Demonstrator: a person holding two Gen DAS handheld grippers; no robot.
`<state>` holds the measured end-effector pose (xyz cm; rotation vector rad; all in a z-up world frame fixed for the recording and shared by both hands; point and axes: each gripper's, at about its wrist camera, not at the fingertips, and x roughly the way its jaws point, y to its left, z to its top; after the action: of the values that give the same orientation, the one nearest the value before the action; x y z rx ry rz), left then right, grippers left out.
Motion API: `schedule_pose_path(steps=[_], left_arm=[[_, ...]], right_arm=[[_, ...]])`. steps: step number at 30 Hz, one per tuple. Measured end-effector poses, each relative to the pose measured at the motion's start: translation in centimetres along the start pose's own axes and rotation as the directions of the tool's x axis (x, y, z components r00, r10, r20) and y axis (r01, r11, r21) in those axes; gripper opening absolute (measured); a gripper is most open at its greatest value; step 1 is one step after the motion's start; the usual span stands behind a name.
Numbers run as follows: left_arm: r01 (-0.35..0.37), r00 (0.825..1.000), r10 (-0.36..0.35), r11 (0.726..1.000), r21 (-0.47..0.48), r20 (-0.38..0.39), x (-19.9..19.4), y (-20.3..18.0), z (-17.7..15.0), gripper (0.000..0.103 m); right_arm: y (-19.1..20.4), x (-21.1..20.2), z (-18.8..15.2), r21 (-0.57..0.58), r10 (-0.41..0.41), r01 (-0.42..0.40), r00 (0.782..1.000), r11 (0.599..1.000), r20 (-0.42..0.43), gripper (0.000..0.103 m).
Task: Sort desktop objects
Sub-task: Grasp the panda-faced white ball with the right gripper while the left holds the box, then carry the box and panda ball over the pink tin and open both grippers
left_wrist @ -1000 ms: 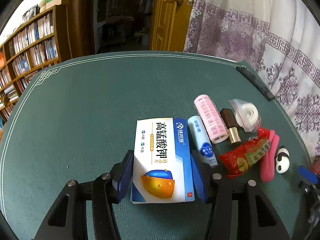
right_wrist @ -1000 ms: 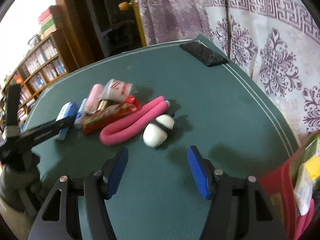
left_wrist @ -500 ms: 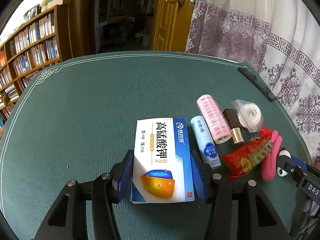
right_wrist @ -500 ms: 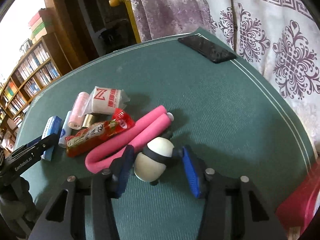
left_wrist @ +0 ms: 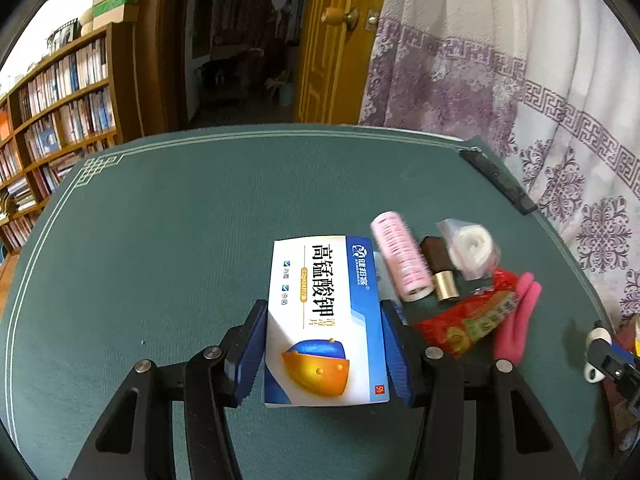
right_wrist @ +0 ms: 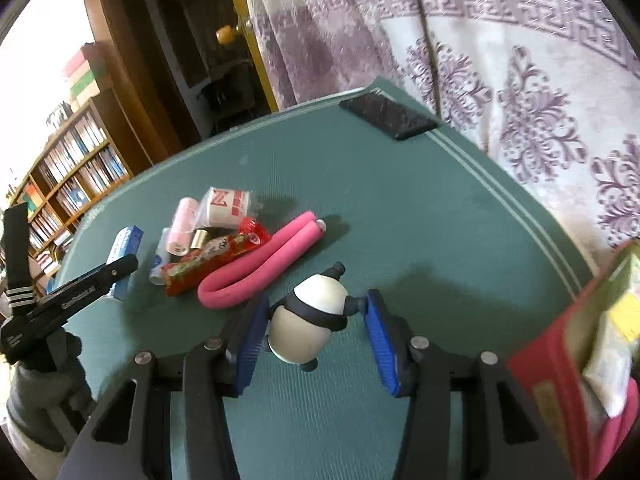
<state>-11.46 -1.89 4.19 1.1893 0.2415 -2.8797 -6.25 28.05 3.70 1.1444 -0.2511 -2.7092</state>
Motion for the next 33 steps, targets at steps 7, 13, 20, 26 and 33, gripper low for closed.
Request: schedule_pose_path(steps=[7,13,20,26,33], left_arm=[[0.037,0.999,-0.038,0.998,0.042,0.033,-2.0,-2.4,0.2,0.055],[0.086,0.995,-0.090,0.993,0.083,0.045,-3.7,-5.2,-0.1,0.055],[0.157,0.986,-0.162,0.978,0.139,0.031,-5.5,-9.3,-1.0,0.055],[0.240,0.969,-0.248,0.946,0.217,0.010,-7.4,-14.3,-2.4,0.055],[0.343,0.938,-0.341,0.880,0.328,-0.066,-8.4,-21.4,-4.7,0.055]], right_arm=[[-1.6,-5.4,-0.6,0.021,-0.024,0.023,0.996,1.000,0.080,0.053],[-4.8,-9.9,-1.9,0.066,-0.095,0.088,0.988,0.994,0.121,0.053],[-9.4,-14.3,-3.7,0.148,-0.183,0.160,0.971,0.976,0.153,0.053],[-12.3,-17.0,-5.3,0.196,-0.230,0.196,0.959,0.961,0.164,0.053],[-14.5,-18.1,-7.0,0.227,-0.248,0.208,0.955,0.952,0.165,0.053]])
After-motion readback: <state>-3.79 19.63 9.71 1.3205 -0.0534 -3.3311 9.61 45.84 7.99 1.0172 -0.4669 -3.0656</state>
